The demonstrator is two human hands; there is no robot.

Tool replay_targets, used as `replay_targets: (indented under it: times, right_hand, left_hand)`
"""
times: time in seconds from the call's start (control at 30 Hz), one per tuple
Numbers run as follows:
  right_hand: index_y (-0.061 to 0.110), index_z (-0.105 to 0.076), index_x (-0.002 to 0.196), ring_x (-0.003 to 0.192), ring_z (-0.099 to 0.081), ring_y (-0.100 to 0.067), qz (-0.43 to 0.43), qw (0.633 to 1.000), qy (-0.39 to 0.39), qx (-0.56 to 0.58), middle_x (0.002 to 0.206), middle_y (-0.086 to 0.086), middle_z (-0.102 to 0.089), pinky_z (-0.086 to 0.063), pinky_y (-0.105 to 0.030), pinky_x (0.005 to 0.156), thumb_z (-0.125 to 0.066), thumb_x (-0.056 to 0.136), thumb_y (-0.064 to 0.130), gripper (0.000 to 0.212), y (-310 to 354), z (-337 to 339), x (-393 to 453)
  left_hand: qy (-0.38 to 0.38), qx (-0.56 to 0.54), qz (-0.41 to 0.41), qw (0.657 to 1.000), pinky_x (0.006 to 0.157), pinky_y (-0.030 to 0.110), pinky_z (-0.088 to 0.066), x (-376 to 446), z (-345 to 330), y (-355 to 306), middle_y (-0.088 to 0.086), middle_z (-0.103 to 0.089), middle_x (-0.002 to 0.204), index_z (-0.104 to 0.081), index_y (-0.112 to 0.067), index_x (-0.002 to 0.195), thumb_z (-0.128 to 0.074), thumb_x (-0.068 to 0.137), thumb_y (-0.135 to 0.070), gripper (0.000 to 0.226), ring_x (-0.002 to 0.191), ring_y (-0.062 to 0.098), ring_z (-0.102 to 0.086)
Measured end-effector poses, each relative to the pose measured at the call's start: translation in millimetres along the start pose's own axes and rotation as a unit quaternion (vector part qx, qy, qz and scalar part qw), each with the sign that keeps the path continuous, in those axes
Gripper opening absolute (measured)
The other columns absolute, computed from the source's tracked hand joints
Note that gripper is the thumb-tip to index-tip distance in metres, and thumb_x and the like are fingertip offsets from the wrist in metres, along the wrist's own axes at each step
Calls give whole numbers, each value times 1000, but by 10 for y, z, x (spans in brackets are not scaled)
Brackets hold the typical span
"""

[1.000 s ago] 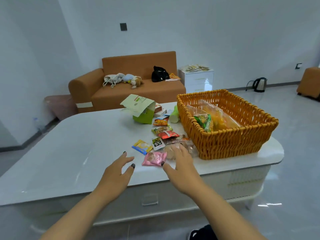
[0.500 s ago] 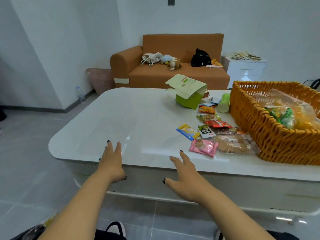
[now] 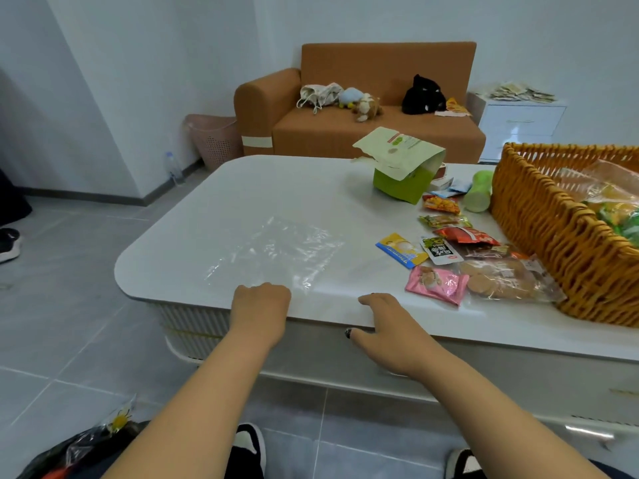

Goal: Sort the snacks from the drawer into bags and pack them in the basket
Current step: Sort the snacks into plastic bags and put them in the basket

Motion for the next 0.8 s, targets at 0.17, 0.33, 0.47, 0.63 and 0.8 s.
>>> replay_targets:
  times: [0.17, 0.33, 0.47, 0.63, 0.8]
  right_hand:
    - [17, -37, 142, 119, -54, -22, -108, 970, -72, 204, 138, -5, -49, -45, -35, 97, -57, 92, 46, 61, -118, 170, 99]
    - [15, -48, 125, 93, -67, -35, -258, 802, -45, 536, 118, -18, -58, -58, -44, 71, -68, 86, 38, 50, -369, 405, 103]
    - [5, -51, 104, 68, -69, -24, -264, 792, -106, 540, 99, -14, -64, -58, -37, 62, -53, 91, -5, 17, -504, 559, 137]
    - [9, -61, 101, 61, -70, -19, -189, 867, -116, 445, 94, -15, -72, -58, -34, 63, -46, 86, -15, 32, -543, 757, 99]
    - [9, -61, 111, 85, -73, -31, -92, 912, 17, 400, 102, -14, -73, -59, -34, 64, -43, 92, -15, 36, -526, 916, -15]
  left_hand:
    - [-27, -127, -39, 991, 85, 27, -43, -109, 235, -289, -5, -63, 120, -61, -31, 127, -48, 92, -3, 47, 109, 20, -59]
    - [1, -267, -149, 952, 91, 26, -48, -341, 454, -460, -15, -69, 112, -74, -35, 106, -56, 94, -18, 28, 109, 6, -59]
    - [87, -386, -205, 895, 91, 17, -48, -421, 478, -464, -20, -73, 100, -77, -30, 98, -71, 85, -19, 18, 95, -12, -61]
    - [157, -481, -215, 835, 99, 18, -47, -319, 481, -421, -20, -69, 111, -62, -36, 122, -84, 70, -45, 57, 103, -12, -61]
    - [-13, -477, -119, 871, 108, 22, -37, -101, 460, -366, -17, -46, 140, -44, -33, 142, -67, 87, -44, 60, 125, -4, -45]
Point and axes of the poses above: each hand's wrist, its own x-axis towards the middle knuckle, its own z-axis out of the back of the hand, y = z × x, the point moved 1 cm from there along x, towards the middle knuckle
